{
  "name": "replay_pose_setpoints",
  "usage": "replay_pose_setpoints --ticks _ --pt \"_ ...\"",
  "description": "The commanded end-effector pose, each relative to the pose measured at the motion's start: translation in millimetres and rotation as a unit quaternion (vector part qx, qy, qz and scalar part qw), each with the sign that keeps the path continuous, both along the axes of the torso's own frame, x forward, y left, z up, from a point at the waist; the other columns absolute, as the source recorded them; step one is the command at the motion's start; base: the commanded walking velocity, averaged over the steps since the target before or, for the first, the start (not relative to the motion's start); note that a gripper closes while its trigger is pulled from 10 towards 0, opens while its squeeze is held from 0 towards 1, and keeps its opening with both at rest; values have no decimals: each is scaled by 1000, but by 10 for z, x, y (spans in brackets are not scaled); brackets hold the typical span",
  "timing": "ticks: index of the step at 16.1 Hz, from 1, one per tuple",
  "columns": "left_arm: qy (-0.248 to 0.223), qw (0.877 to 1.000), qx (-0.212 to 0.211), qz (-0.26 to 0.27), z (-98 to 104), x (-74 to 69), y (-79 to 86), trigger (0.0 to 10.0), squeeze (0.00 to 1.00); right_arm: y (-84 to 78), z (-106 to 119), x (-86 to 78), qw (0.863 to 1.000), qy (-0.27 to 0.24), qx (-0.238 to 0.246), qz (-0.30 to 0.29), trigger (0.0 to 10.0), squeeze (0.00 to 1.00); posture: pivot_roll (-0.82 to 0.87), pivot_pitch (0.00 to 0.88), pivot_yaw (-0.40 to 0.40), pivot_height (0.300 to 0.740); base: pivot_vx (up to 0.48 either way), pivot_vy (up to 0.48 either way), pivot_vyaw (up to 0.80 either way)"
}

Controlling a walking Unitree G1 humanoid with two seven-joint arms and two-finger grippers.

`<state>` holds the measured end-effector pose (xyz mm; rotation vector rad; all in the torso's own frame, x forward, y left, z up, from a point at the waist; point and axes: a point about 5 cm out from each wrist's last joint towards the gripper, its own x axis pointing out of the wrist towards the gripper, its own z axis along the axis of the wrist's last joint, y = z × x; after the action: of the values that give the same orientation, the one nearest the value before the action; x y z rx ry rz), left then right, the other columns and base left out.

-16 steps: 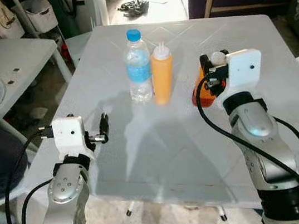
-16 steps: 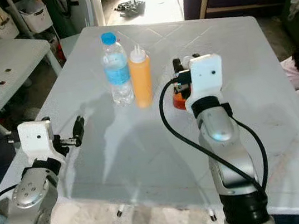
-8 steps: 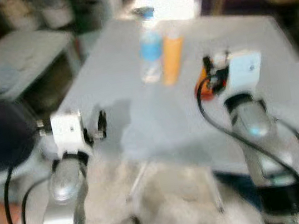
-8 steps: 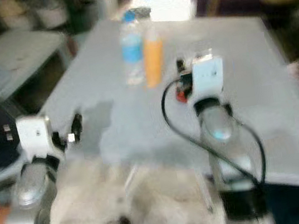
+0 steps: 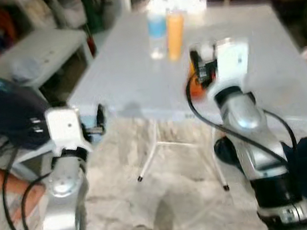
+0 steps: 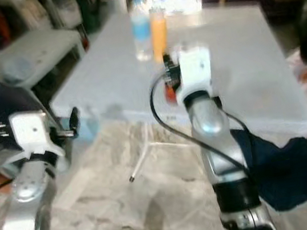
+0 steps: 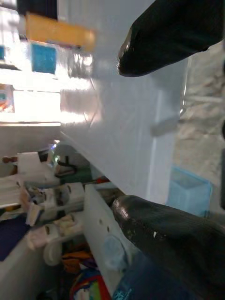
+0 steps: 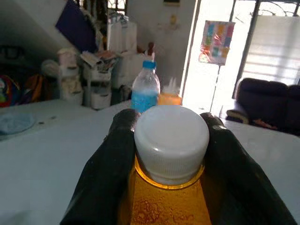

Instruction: Restocking fridge

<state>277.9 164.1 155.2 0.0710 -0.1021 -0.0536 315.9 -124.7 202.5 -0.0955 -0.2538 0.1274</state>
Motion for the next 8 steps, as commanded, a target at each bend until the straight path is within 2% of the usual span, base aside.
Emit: replay_pose_setpoints --ticks 1,5,6,8 --pt "10 1000 7 1 -74 -15 31 10000 0 -4 -21 -46 1000 -12 -7 3 10000 0 88 0 5 740 -281 0 800" --pt "44 999 -28 8 -295 -130 86 10000 0 -146 -402 -178 999 41 -19 -16 10000 0 88 0 -27 740 0 0 800" --pt "48 998 -28 -2 -341 -101 84 10000 0 -98 -480 -142 998 50 -25 -5 10000 0 97 0 -46 740 0 0 800" --pt "38 999 -13 16 -310 -54 113 10000 0 -33 -507 -98 998 50 -33 9 10000 0 110 0 -58 740 0 0 800"
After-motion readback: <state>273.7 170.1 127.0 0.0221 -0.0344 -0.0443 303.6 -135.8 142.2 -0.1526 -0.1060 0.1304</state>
